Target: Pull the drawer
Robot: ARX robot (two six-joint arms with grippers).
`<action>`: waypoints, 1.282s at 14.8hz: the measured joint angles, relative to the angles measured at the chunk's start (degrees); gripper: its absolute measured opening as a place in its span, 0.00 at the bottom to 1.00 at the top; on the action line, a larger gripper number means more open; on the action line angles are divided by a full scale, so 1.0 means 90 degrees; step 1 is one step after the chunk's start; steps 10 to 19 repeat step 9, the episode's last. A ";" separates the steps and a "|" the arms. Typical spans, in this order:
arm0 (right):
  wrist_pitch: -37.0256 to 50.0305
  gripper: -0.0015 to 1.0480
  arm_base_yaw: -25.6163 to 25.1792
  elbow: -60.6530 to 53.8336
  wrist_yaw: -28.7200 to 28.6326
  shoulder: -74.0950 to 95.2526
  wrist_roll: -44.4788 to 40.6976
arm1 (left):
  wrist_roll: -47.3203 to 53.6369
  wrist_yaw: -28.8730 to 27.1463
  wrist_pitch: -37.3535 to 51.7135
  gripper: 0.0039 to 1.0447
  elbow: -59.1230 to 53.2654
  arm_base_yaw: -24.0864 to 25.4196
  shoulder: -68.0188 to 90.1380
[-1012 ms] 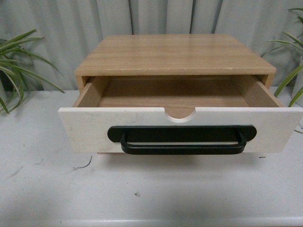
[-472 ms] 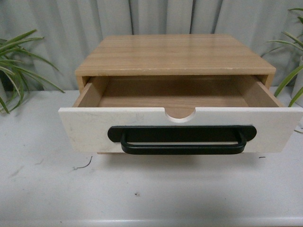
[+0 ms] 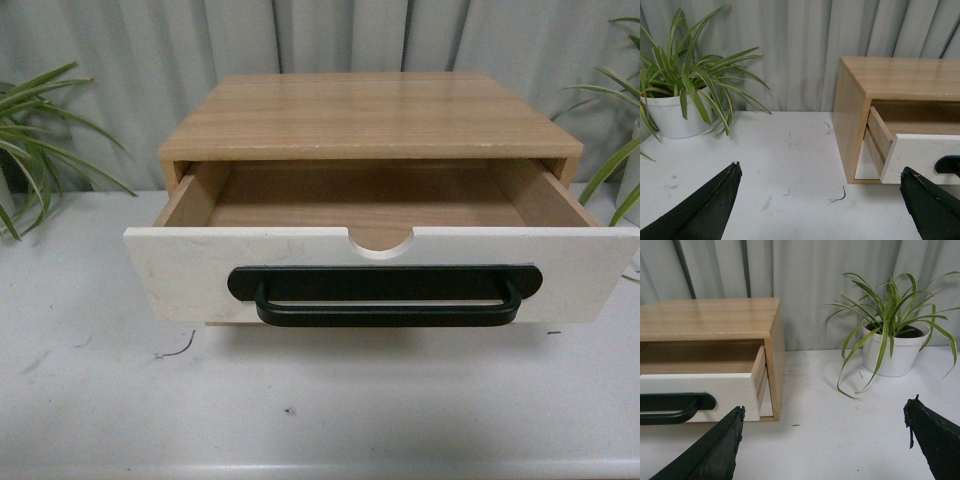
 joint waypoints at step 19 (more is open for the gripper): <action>0.0000 0.94 0.0000 0.0000 0.0000 0.0000 -0.0002 | 0.0000 0.0000 0.0000 0.94 0.0000 0.0000 0.0000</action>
